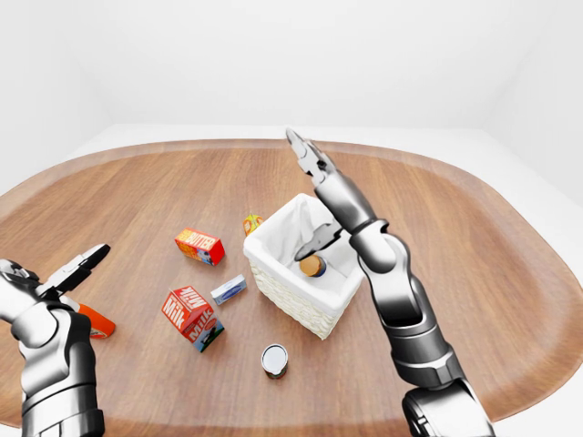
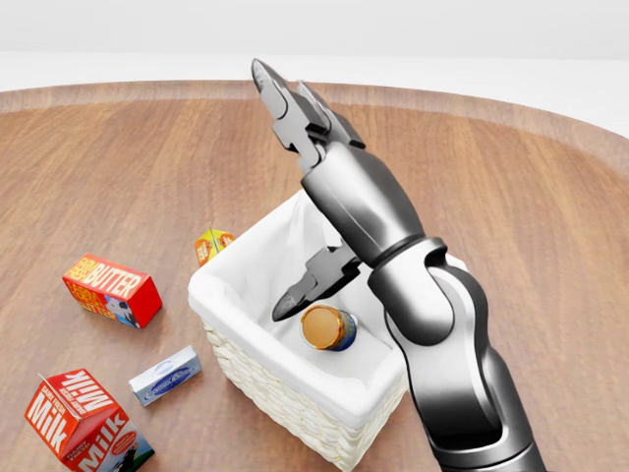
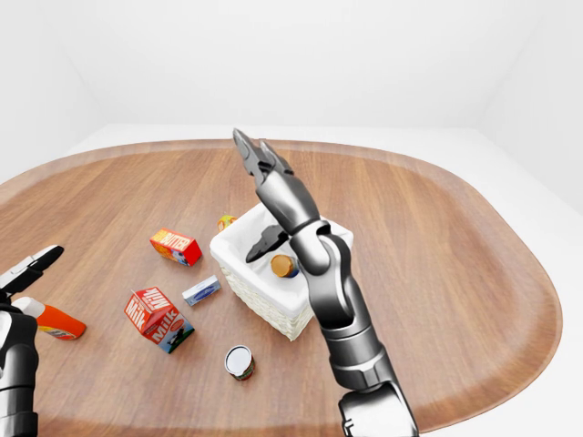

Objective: Pick up the alphabet soup, and put it in the basket.

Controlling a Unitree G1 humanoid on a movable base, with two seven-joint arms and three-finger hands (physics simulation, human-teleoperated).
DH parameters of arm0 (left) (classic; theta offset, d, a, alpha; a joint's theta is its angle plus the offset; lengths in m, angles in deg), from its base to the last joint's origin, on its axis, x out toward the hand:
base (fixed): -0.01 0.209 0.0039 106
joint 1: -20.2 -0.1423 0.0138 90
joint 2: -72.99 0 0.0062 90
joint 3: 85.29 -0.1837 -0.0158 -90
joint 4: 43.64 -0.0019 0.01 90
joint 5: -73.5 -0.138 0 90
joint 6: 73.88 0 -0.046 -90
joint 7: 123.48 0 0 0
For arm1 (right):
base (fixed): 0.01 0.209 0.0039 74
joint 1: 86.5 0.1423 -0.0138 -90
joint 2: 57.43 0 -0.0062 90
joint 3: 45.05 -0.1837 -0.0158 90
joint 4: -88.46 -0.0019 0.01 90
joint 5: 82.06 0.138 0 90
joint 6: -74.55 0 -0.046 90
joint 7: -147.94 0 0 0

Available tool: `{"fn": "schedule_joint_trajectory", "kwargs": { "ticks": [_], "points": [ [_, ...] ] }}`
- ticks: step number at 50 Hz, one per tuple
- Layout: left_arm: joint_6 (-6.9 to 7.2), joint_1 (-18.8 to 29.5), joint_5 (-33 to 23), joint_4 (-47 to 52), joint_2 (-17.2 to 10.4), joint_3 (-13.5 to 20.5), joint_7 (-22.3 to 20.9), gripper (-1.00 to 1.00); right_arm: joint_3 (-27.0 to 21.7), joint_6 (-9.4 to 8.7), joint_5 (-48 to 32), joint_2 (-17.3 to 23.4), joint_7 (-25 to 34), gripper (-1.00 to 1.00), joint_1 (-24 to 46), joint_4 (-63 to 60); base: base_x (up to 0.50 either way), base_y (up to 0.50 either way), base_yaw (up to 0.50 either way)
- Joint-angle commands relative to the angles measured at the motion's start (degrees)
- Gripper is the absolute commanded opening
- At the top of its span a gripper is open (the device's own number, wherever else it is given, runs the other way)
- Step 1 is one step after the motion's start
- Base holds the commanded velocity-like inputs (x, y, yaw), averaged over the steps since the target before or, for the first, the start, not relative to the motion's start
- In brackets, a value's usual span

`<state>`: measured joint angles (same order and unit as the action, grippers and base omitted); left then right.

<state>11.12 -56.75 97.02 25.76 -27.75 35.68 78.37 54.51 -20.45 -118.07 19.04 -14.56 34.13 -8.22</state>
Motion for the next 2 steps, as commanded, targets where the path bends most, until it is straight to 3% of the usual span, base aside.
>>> {"fn": "schedule_joint_trajectory", "kwargs": {
  "ticks": [1,2],
  "points": [
    [0.0,0.2,-0.25,-0.73,-0.13,-0.21,0.27,1.0,0.42,0.0,-5.07,-1.14,-3.01,1.0,-5.0,-10.6,0.0,0.0,0.0],
    [0.0,0.19,-0.25,-0.7,-0.12,-0.21,0.28,1.0,0.4,0.0,-5.33,-1.23,-2.91,1.0,-5.08,-10.66,0.0,0.0,0.0]
  ]
}}
